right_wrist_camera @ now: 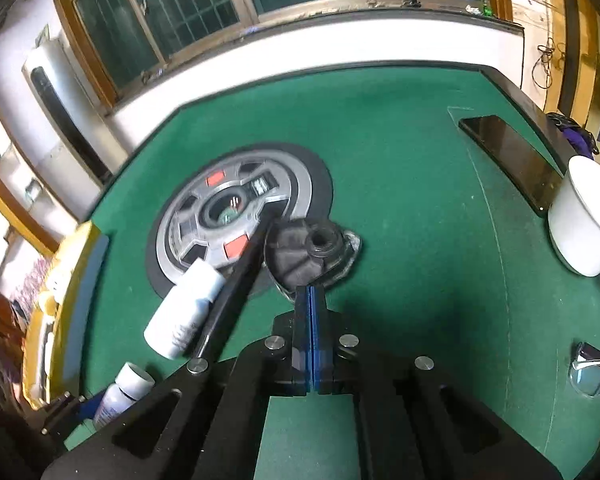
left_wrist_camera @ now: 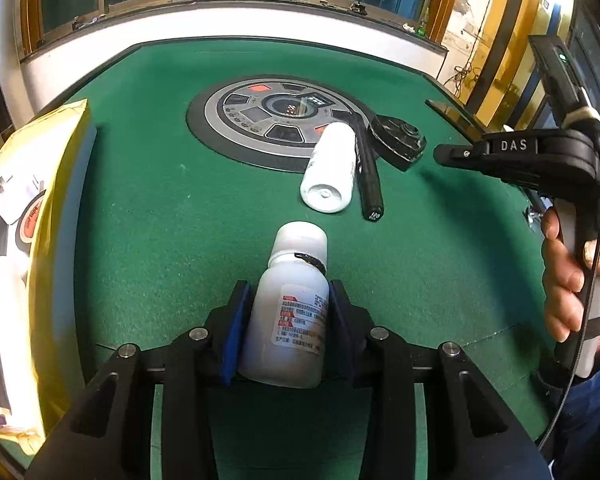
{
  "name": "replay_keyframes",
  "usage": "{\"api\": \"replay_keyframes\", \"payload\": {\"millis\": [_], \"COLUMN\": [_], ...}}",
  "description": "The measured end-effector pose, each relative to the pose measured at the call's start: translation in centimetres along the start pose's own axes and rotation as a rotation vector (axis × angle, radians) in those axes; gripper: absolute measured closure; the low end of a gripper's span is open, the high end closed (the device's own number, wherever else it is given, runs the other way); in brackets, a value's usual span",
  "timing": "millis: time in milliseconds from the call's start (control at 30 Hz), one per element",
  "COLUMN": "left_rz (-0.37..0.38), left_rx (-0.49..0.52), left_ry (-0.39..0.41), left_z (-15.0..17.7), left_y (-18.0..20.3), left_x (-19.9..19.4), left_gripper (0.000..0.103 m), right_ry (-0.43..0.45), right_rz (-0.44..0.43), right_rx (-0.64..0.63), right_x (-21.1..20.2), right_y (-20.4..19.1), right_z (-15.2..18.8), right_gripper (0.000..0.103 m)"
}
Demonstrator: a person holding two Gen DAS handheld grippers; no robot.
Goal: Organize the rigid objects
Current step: 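Grasp the black round plastic part with right tool while left holds the bottle, then carry the pill bottle and the black part to the tray with both tools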
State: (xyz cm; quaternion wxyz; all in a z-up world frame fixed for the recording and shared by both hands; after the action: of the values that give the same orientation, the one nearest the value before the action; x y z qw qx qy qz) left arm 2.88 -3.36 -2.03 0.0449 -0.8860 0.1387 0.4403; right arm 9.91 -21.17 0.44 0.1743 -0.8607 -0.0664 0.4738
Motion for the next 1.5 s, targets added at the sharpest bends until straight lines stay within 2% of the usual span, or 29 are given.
{"api": "replay_keyframes", "payload": {"millis": [100,167,233,267,333,400,600,667,733,833,933,967,1000,1067,1100,1133,1300,1500], "left_rz": [0.000,0.003,0.001,0.000,-0.003,-0.001,0.005,0.007,0.004,0.003,-0.002,-0.003,-0.002,-0.002,-0.002,-0.002,0.004,0.014], "left_rx": [0.002,-0.001,0.003,0.004,0.004,0.003,-0.003,-0.004,-0.002,0.000,0.004,0.004,0.004,0.004,0.003,0.004,-0.004,-0.012], "left_ry": [-0.001,-0.001,-0.001,-0.001,-0.002,-0.002,0.000,0.000,-0.001,-0.001,-0.003,-0.003,-0.003,-0.003,-0.003,-0.003,0.000,0.013], "left_z": [0.0,0.0,0.0,0.0,0.1,0.1,0.1,0.1,0.2,0.2,0.2,0.2,0.2,0.2,0.2,0.2,0.2,0.2], "left_y": [0.0,-0.1,0.0,0.0,0.1,0.1,0.0,0.0,0.0,0.0,0.0,0.0,0.0,0.0,0.0,0.0,0.0,-0.1], "left_x": [-0.1,0.0,0.0,0.0,0.0,0.0,-0.1,-0.1,-0.1,-0.2,-0.2,-0.2,-0.2,-0.2,-0.2,-0.2,-0.3,-0.7], "left_gripper": [0.067,0.067,0.067,0.067,0.067,0.067,0.067,0.067,0.067,0.067,0.067,0.067,0.067,0.067,0.067,0.067,0.067,0.068], "right_ry": [-0.024,0.019,0.074,0.096,0.129,0.095,0.052,0.062,0.038,0.008,-0.028,-0.017,-0.008,-0.022,-0.035,-0.056,0.000,0.055], "right_rz": [-0.036,-0.019,0.015,0.016,0.018,0.034,0.136,0.095,0.055,0.005,-0.002,0.016,0.025,-0.010,-0.041,-0.057,-0.049,-0.126], "right_rx": [0.029,0.010,-0.022,-0.035,-0.051,-0.058,-0.094,-0.077,-0.068,-0.079,-0.109,-0.112,-0.112,-0.102,-0.087,-0.075,-0.083,-0.041], "right_x": [-0.2,-1.0,-1.6,-1.7,-1.8,-0.7,3.3,3.5,3.8,4.1,4.6,4.6,4.5,4.3,4.2,4.3,2.6,-0.1], "right_y": [0.2,-0.1,-0.5,-0.8,-1.4,-1.7,-1.1,-0.7,-0.7,-0.9,-1.2,-1.2,-1.2,-1.3,-1.3,-1.4,-1.8,-2.1], "right_z": [-0.2,-0.3,-0.7,-1.0,-1.7,-2.3,-2.4,-2.6,-2.7,-2.4,-1.6,-1.5,-1.5,-1.4,-1.4,-1.2,-1.0,-1.1], "right_gripper": [0.100,0.089,0.045,0.039,0.035,0.029,0.029,0.030,0.034,0.034,0.034,0.037,0.043,0.055,0.070,0.080,0.080,0.080]}}
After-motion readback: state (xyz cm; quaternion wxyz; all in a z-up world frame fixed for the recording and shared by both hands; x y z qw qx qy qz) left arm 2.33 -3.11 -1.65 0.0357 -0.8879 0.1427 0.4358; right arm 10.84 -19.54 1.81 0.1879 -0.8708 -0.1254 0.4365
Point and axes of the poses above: each gripper's, at about its wrist camera, not at the fingertips, and x roughly the way its jaws point, y to its right, z to its underside, the point moved 4 cm from there along x, roughly the way its jaws point, and after that the axes turned 9 degrees about x, right-handed, at the moved point
